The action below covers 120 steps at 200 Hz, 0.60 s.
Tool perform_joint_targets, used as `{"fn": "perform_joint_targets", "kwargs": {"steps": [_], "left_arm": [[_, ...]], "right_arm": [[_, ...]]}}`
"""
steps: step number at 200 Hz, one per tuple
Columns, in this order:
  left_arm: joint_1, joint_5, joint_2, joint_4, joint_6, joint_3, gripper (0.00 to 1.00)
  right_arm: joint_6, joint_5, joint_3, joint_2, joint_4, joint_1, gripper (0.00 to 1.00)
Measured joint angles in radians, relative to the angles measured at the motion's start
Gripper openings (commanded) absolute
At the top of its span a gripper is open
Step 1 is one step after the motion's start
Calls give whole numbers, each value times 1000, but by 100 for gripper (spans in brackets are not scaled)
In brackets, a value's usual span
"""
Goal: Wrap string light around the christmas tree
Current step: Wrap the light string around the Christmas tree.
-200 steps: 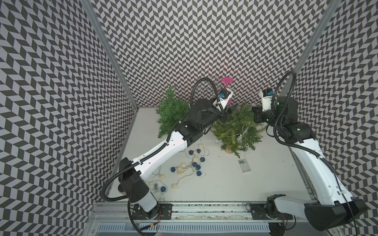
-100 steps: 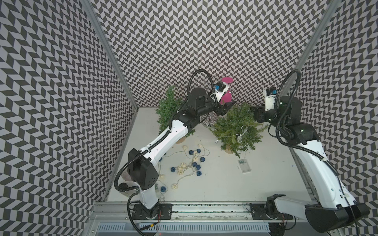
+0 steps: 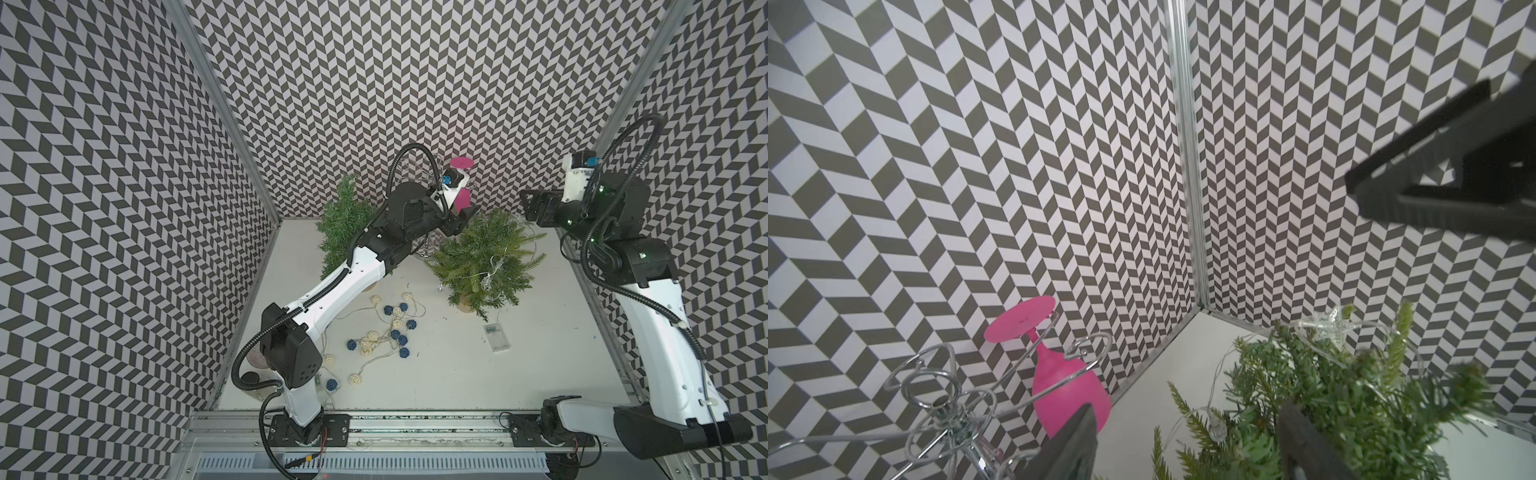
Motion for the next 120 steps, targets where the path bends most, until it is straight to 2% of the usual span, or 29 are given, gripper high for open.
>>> {"fn": "perform_joint_targets", "kwargs": {"steps": [32, 61, 88, 120], "left_arm": [[-56, -95, -1, -1, 28, -9, 68], [-82, -146, -1, -2, 41, -9, 66], [-83, -185, -1, 6, 41, -19, 63], [-82, -200, 11, 13, 40, -27, 58]], "right_arm": [[31, -72, 130, 138, -86, -45, 73], [53, -137, 165, 248, -141, -117, 76], [65, -189, 143, 278, -174, -134, 77], [74, -285, 130, 276, -161, -134, 72]]}}
